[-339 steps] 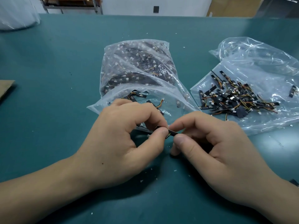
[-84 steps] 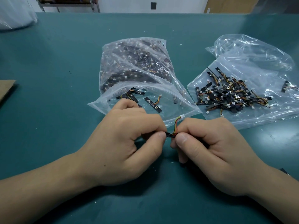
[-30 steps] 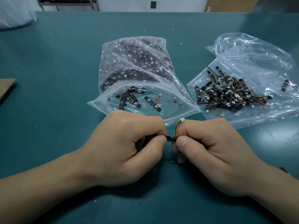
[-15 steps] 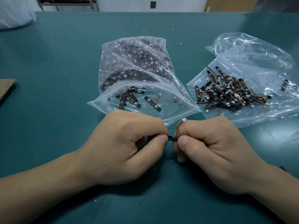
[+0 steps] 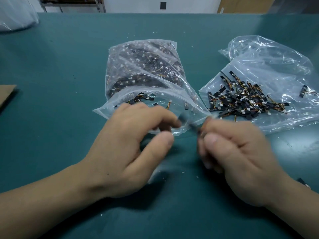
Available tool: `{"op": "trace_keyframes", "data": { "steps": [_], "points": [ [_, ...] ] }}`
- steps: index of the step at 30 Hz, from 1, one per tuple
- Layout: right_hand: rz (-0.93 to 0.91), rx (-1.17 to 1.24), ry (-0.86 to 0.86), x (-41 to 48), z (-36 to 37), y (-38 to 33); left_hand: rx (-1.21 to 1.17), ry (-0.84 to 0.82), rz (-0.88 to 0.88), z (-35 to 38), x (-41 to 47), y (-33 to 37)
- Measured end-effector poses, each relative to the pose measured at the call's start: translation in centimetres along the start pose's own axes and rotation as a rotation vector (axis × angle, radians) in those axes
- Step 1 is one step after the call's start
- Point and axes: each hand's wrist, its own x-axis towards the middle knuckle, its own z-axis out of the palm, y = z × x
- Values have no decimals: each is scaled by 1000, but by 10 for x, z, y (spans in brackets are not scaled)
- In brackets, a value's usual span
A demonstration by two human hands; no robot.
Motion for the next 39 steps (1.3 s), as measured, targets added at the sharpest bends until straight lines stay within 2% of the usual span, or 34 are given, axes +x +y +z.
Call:
{"op": "trace_keyframes", "data": {
  "steps": [1,3,4,6,8,12,16,19,23,25,32,36,39],
  "points": [
    [30,111,112,0,1,0,-17,-26,-117,0,4,-1],
    [106,228,257,3,1,2,101,40,-53,-3,-2,-1],
    [139,221,268,4,1,4,220,61,-19,-6,-8,3],
    [143,138,218,4,1,8,408,3,-20,-8,-22,6],
    [84,20,120,2,2,5,471,-69,-31,-6,-19,8],
    [-7,-208,-19,0,4,1,432,-63,43,-5,-14,5],
    [10,-195,3,1,3,0,317,-25,122,-4,-15,3],
    [44,-147,27,1,2,1,251,19,108,-4,-15,2],
    [36,-161,-1,0,3,-1,582,5,52,-3,-15,-1],
    [37,-178,4,0,3,-1,640,-28,5,-2,-15,-1],
    [32,-216,-4,2,3,-1,441,-55,140,-1,-13,-4],
    [70,-207,33,2,3,0,263,82,281,4,-12,-8],
    [109,-175,-3,4,4,0,59,174,403,6,-13,-6]
  ]
}}
